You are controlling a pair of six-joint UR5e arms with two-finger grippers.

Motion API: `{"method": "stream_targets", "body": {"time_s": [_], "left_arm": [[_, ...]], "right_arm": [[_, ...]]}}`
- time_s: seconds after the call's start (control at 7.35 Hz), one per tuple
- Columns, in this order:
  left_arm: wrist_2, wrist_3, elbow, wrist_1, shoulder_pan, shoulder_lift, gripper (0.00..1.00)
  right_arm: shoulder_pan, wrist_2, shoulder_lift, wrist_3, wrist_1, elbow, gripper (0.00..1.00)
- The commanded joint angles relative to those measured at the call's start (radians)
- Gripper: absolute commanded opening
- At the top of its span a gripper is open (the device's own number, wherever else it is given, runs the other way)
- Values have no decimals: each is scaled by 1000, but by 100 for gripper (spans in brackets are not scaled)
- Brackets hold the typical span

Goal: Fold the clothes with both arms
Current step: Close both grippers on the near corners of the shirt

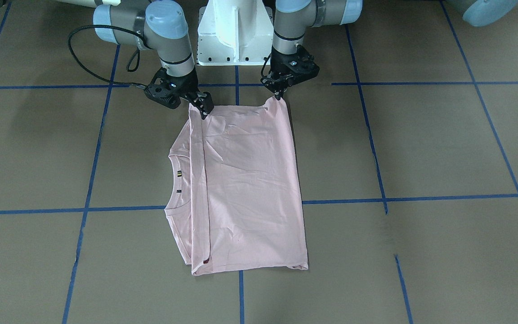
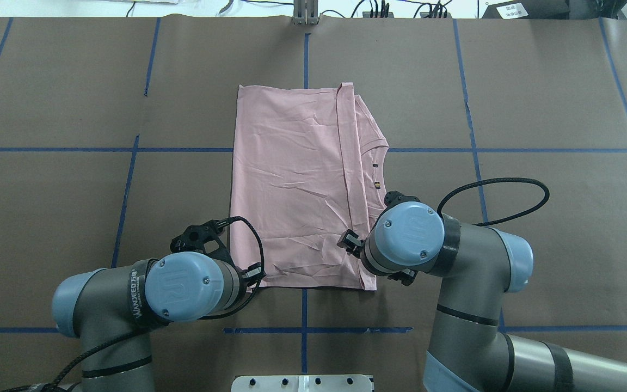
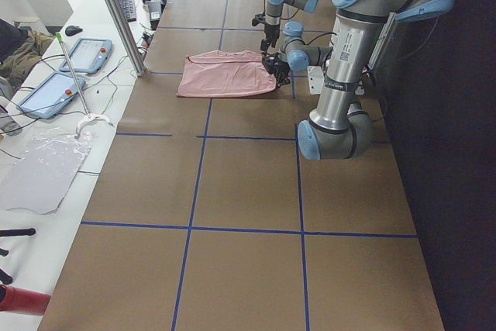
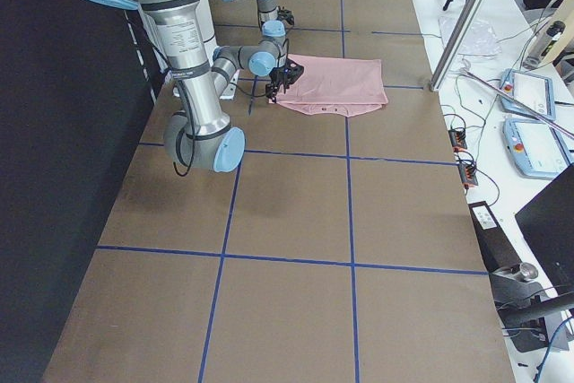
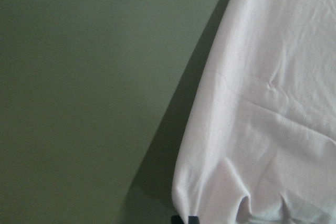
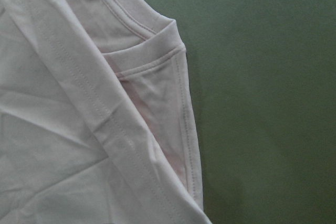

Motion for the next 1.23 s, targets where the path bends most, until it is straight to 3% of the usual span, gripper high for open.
{"method": "stream_targets", "body": {"time_s": [0.0,0.27,0.54,0.95,1.09], "left_arm": [[-1,0,0,-1,-1,0,0],[-1,0,0,-1,1,2,0],[-1,0,0,-1,1,2,0],[-1,0,2,-2,-1,2,0],[-1,0,2,-1,1,2,0]], "right_arm": [[-4,-2,37,1,-1,-61,100],[-4,0,29,1,-1,-60,100],[-6,-2,26,1,-1,-61,92],[-9,0,28,1,-1,-60,64],[-9,0,28,0,-1,-60,42]]}}
